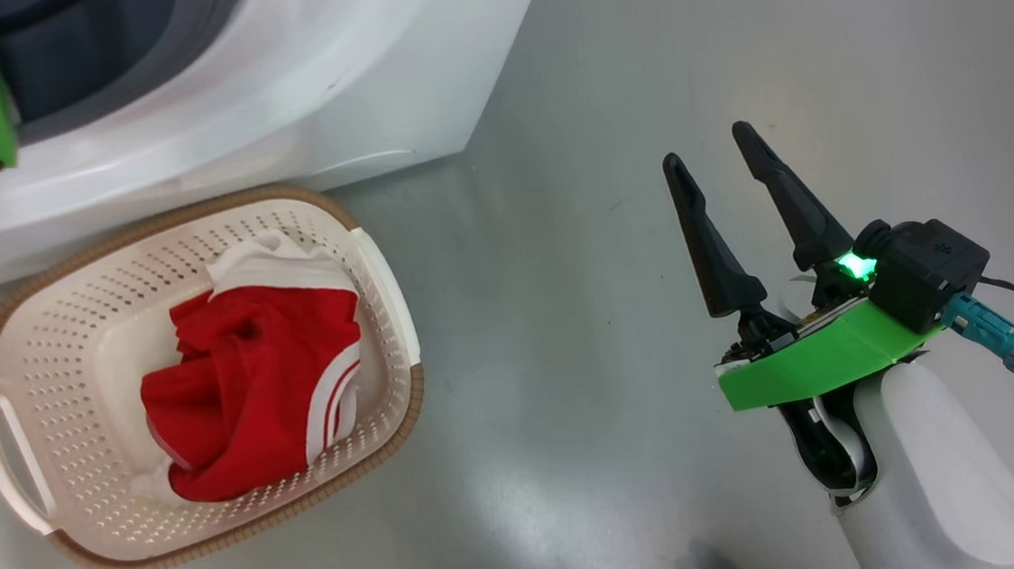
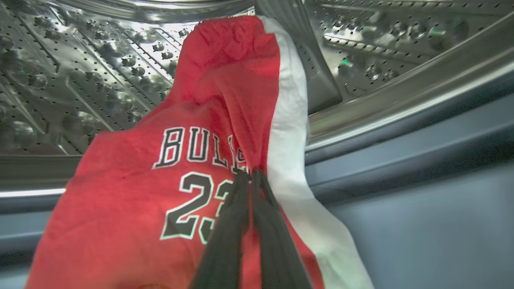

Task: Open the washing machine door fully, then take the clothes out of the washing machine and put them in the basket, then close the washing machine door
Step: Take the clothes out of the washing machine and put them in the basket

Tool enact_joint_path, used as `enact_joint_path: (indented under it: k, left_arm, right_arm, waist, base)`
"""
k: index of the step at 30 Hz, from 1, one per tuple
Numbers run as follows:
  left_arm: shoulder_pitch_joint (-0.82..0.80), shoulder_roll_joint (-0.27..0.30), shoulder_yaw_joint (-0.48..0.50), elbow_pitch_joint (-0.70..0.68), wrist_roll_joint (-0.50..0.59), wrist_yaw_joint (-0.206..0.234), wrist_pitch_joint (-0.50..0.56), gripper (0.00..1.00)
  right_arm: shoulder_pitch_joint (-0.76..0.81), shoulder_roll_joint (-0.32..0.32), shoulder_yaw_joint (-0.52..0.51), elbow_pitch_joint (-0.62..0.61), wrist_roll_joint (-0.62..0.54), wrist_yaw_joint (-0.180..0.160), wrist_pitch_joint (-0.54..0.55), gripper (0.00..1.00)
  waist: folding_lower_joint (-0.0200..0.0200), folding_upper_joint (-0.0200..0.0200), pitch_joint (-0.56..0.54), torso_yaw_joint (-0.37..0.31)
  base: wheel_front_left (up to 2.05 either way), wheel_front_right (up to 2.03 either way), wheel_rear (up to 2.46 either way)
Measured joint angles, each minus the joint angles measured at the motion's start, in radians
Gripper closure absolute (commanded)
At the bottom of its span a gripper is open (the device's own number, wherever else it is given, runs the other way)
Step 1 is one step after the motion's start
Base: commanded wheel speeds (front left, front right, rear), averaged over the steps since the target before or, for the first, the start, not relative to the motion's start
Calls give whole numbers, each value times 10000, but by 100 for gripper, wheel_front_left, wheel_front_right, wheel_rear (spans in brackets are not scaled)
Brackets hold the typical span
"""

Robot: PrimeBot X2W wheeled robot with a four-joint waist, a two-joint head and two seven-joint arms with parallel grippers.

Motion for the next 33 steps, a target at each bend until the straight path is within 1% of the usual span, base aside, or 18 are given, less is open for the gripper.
enact_joint_path:
  k: [6, 9, 15, 24, 33]
  left_arm:
    - [310, -173, 35, -69, -232, -245, -803, 100]
    - [395, -240, 54, -67, -295, -272, -1024, 100]
    - [773, -493, 270, -119, -740, -577, -1718, 100]
    - [1290, -685, 359, -153, -1007, -711, -2761, 100]
    - [1949, -943, 420, -263, -1333, -1051, -3595, 100]
  right_arm:
    - [8, -6, 2, 48, 0, 0, 0, 0]
    - [11, -13, 2, 81, 0, 0, 0, 0]
    - [26, -69, 19, 161, 0, 0, 0, 0]
    - [38, -244, 188, 360, 42, 0, 0, 0]
    - [148, -357, 184, 449, 115, 0, 0, 0]
  waist:
    - [0, 0, -328, 123]
    - [0, 0, -440, 192]
    - [0, 0, -789, 450]
    - [0, 0, -1412, 698]
    - [0, 0, -2019, 872]
  base:
    - [0, 0, 0]
    - [0, 0, 0]
    - [0, 0, 0]
    - [0, 0, 0]
    - [0, 0, 0]
